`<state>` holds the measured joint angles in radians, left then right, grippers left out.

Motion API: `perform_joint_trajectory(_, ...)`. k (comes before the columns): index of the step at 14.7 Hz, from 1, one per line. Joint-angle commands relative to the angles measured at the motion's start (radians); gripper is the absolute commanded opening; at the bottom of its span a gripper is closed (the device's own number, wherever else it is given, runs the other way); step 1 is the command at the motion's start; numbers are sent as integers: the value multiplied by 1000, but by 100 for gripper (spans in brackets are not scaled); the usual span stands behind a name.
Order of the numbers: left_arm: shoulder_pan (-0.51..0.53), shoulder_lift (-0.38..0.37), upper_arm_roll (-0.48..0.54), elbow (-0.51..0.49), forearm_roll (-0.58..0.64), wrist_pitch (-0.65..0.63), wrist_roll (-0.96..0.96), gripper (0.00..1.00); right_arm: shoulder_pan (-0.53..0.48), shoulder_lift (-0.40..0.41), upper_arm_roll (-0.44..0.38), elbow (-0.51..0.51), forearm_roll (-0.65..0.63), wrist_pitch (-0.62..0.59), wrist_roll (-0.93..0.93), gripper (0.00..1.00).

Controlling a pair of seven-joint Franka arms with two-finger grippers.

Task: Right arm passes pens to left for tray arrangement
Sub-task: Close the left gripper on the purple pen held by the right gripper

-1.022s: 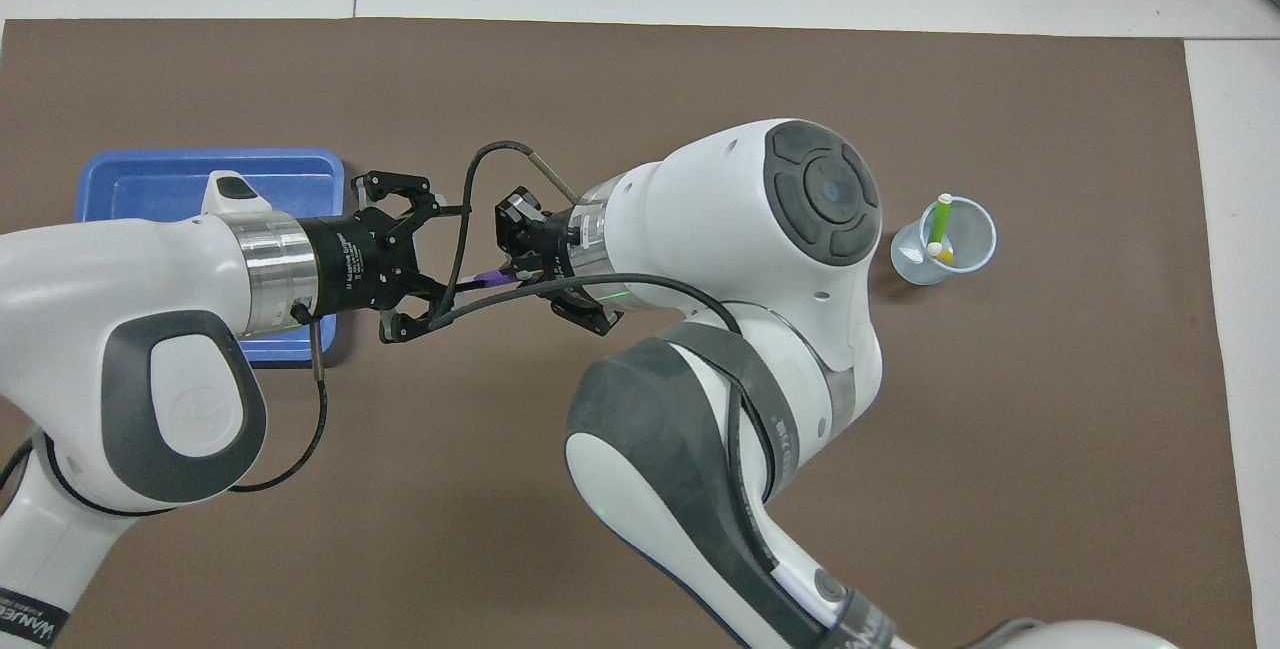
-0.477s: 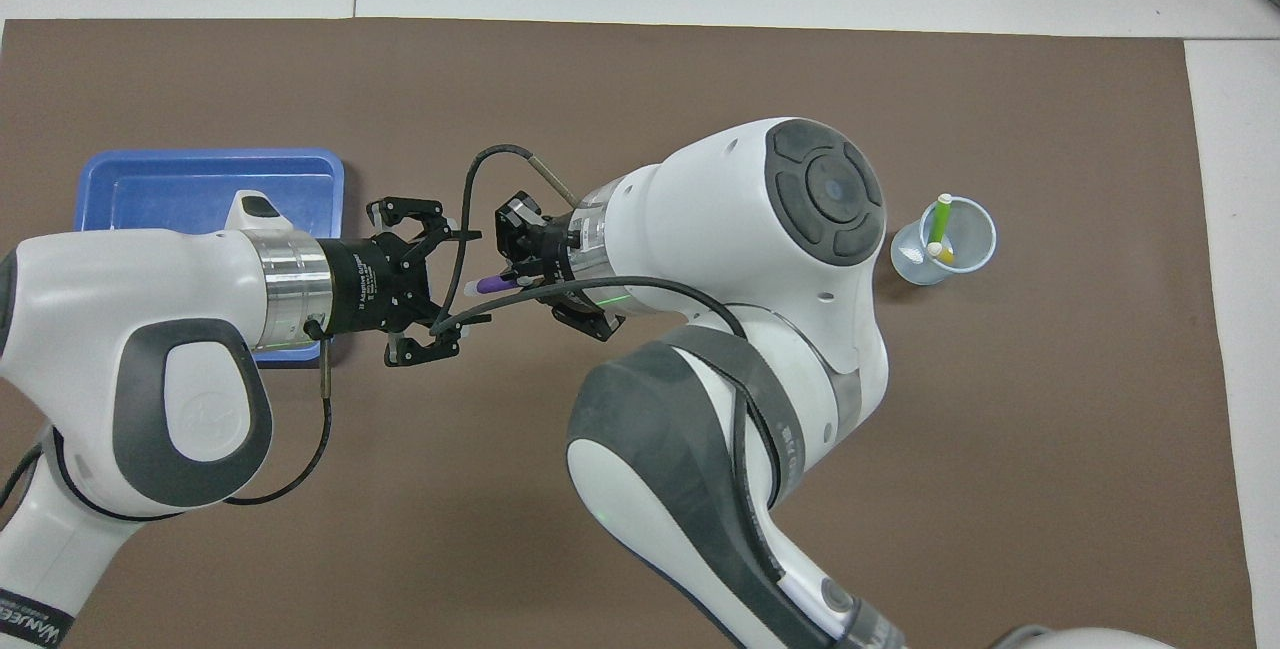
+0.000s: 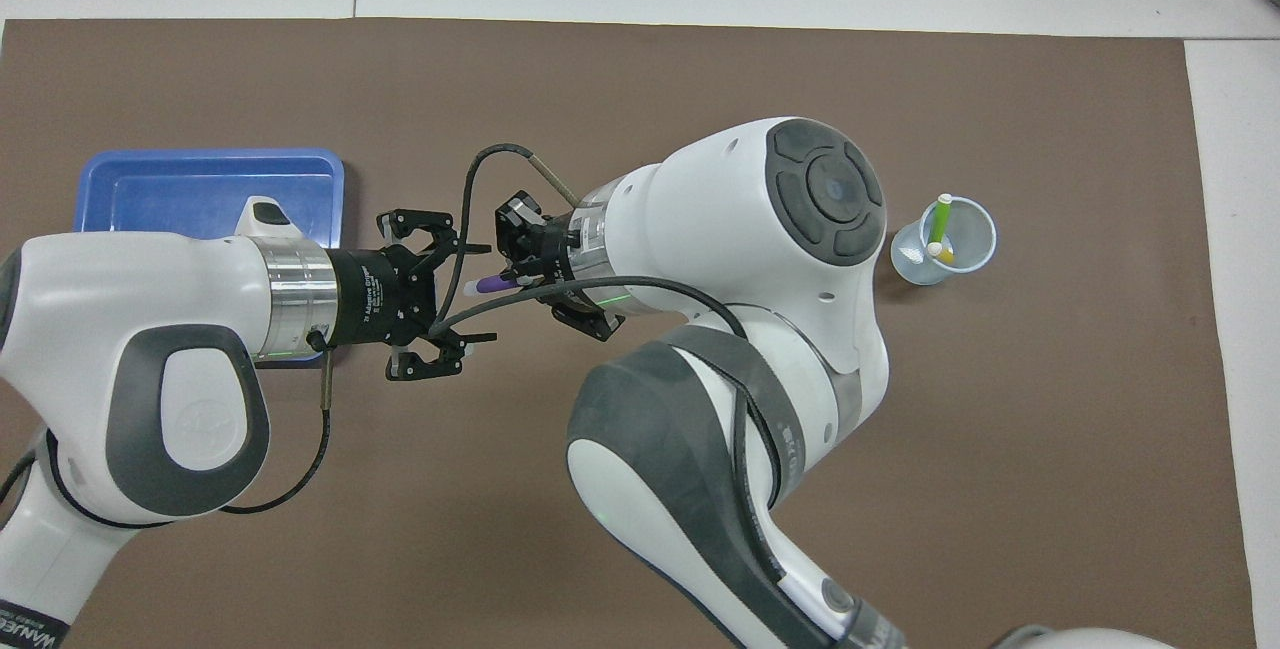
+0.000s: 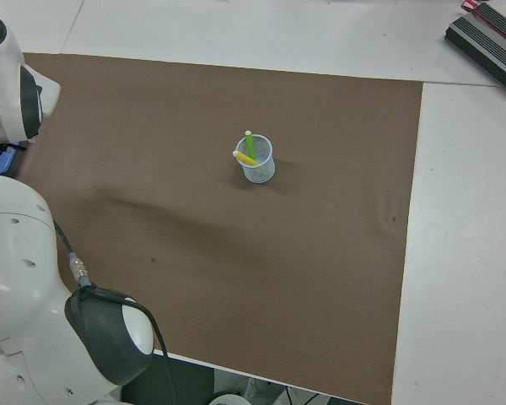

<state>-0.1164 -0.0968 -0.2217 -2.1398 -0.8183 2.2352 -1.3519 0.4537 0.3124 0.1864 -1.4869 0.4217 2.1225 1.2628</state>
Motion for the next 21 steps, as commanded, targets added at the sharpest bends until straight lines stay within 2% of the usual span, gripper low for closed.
perform_joint_trajectory(1,-14,-26,15,-28,-19,13,30,62,-1,-7,1,8,11,-13,24,0)
perform_joint_trajectory(2,-16,-26,15,-28,-19,21,30,60,-1,-7,1,8,11,-13,24,0)
perform_joint_trajectory(5,-26,-24,13,-26,-19,26,30,31,-1,-6,1,8,9,-13,24,0)
perform_joint_trajectory(7,-29,-23,12,-25,-21,34,30,3,-1,-6,1,8,9,-13,24,0)
perform_joint_trajectory(8,-26,-23,12,-23,-22,30,28,0,-1,-6,1,8,8,-13,24,0)
perform_joint_trajectory(14,-14,-23,18,-17,-62,17,33,0,-3,-7,1,8,6,-15,21,0)
perform_joint_trajectory(15,-12,-23,21,-15,-61,17,39,0,-4,-7,1,7,6,-15,23,19)
perform_joint_trajectory(16,-5,-23,21,-17,-61,15,51,0,-4,-9,1,7,6,-15,24,52)
perform_joint_trajectory(17,3,-23,21,-17,-59,14,60,0,-4,-10,-1,7,3,-16,24,100)
perform_joint_trajectory(21,4,-26,24,-28,-50,17,115,0,-30,-32,-4,7,-6,-59,7,100)
